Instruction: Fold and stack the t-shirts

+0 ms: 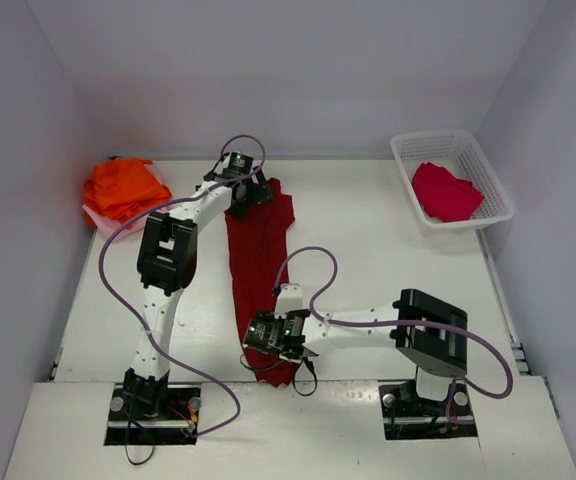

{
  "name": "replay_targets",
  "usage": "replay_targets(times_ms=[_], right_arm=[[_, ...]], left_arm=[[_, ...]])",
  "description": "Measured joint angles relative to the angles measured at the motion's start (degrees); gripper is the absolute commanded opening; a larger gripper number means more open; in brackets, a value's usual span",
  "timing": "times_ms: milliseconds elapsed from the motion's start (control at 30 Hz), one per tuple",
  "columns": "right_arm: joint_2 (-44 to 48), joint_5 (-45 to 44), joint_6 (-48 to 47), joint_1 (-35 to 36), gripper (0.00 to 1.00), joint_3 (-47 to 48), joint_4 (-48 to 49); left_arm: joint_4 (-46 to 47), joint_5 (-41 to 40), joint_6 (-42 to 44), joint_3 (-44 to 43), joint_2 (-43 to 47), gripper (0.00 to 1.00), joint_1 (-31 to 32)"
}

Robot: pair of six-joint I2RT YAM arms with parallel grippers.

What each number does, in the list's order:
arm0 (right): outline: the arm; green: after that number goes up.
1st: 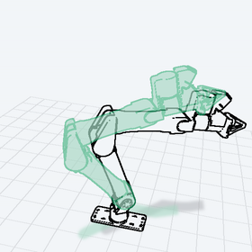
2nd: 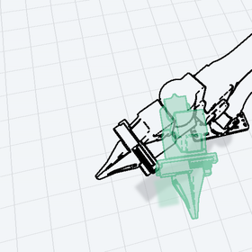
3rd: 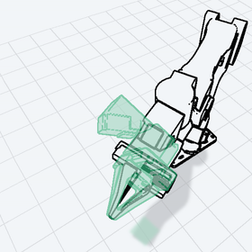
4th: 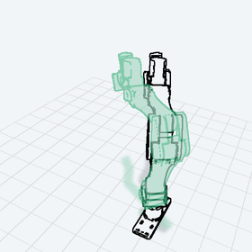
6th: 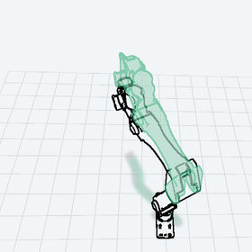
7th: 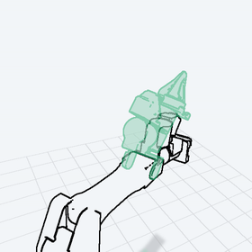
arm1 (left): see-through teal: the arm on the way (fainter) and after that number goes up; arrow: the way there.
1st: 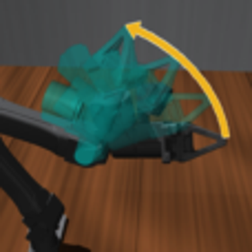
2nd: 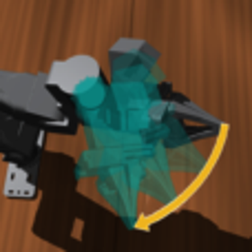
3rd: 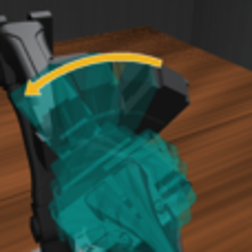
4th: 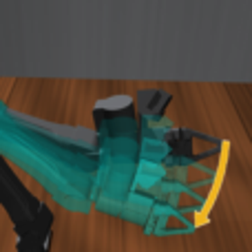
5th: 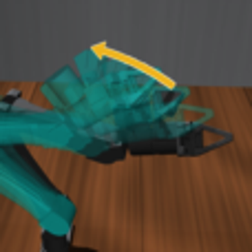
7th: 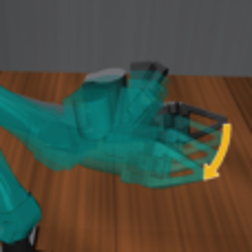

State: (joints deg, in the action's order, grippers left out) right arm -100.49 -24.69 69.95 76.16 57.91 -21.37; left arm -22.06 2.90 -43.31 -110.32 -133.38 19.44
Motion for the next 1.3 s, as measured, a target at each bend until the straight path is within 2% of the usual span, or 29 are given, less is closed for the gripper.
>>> replay_targets(times_ms=[200,367,600,833,867,967,1300], right_arm=[[-3.4,0.0,-2.1,0.1,0.79,4.3,0.1],[-3.5,0.0,-2.5,-0.2,0.79,4.2,0.6],[1.8,0.5,-1.4,-2.4,0.79,-2.5,4.5],[5.4,1.0,-0.8,-4.8,0.8,-6.0,3.1],[5.6,1.0,-0.8,-4.9,0.81,-6.1,2.6],[6.7,1.1,-1.3,-5.3,1.0,-6.3,1.0],[19.7,-1.8,-7.9,-8.1,1.0,-4.5,-1.4]], left_arm=[[0.9,0.1,1.0,3.5,2.1,0.82,0.0],[1.4,0.3,1.4,4.2,2.4,0.82,-0.2],[1.8,0.5,1.4,4.6,2.6,0.82,-0.3],[2.9,0.6,1.4,6.0,3.4,0.82,-0.3],[2.9,0.6,1.4,6.1,3.4,0.82,-0.3],[2.9,0.6,1.4,6.1,3.4,0.82,-0.3],[2.9,0.6,1.3,6.1,3.4,0.82,-0.3]])
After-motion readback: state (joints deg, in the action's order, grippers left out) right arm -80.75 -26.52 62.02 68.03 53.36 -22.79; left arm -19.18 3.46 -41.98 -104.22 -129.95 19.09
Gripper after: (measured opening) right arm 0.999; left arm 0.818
